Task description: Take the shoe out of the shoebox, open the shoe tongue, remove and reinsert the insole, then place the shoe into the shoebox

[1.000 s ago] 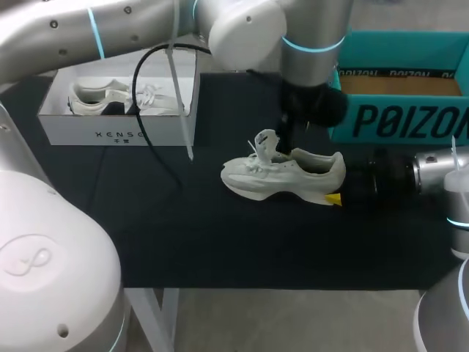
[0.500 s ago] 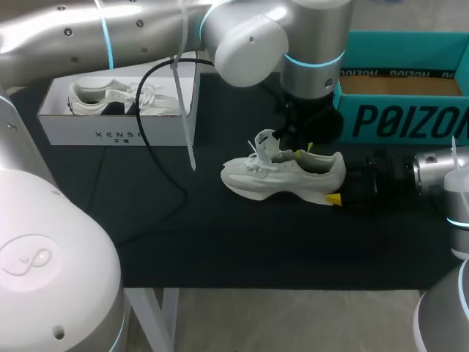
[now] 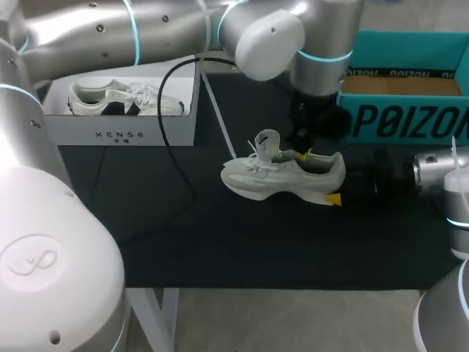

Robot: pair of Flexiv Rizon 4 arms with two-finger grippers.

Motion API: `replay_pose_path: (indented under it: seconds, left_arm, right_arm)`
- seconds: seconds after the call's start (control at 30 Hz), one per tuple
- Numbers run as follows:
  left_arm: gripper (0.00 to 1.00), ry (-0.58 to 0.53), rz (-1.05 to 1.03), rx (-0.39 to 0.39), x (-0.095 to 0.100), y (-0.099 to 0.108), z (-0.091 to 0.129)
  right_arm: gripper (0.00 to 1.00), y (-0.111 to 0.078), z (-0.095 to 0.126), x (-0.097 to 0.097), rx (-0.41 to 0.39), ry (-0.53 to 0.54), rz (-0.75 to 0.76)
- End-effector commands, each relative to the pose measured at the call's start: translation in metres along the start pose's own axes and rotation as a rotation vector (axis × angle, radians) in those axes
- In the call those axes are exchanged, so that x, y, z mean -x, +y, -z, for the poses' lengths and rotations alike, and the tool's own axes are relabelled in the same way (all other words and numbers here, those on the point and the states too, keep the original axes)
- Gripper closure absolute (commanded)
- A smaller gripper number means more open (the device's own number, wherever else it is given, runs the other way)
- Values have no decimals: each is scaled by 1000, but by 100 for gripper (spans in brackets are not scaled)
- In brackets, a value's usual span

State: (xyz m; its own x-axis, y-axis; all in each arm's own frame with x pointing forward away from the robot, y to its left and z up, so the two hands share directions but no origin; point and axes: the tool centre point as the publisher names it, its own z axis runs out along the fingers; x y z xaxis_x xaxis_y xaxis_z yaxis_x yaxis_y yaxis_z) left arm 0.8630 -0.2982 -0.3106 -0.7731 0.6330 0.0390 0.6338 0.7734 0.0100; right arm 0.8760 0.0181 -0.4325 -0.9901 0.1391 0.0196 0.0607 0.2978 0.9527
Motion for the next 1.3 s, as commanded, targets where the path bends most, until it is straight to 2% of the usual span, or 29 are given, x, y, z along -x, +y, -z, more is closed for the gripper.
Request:
replay_pose_path:
  seconds: [0.03, 0.07, 0.3, 0.47, 0.63, 0.83, 0.97, 1.3]
  left_arm:
    - [100, 18, 20, 17, 6, -5, -8]
    - [100, 30, 16, -7, 6, -5, -10]
    - [100, 38, 90, -4, 4, 7, -24]
    - [100, 36, 106, 8, 10, 11, -29]
    - [100, 42, 116, 16, 9, 8, -42]
    - [100, 66, 127, -2, -4, -1, -56]
    - [100, 70, 150, -16, -3, -1, -67]
    - [100, 70, 185, -23, 0, -3, -78]
  right_arm:
    - [100, -3, -2, 1, -2, -2, -1]
    - [100, -3, -2, 1, -2, -2, -1]
    - [100, -3, -2, 1, -2, -2, -1]
    - [100, -3, -2, 1, -2, -2, -1]
    - [100, -3, -2, 1, -2, -2, -1]
    - [100, -3, -2, 1, -2, -2, -1]
    - [100, -3, -2, 1, -2, -2, -1]
    - [100, -3, -2, 1, -2, -2, -1]
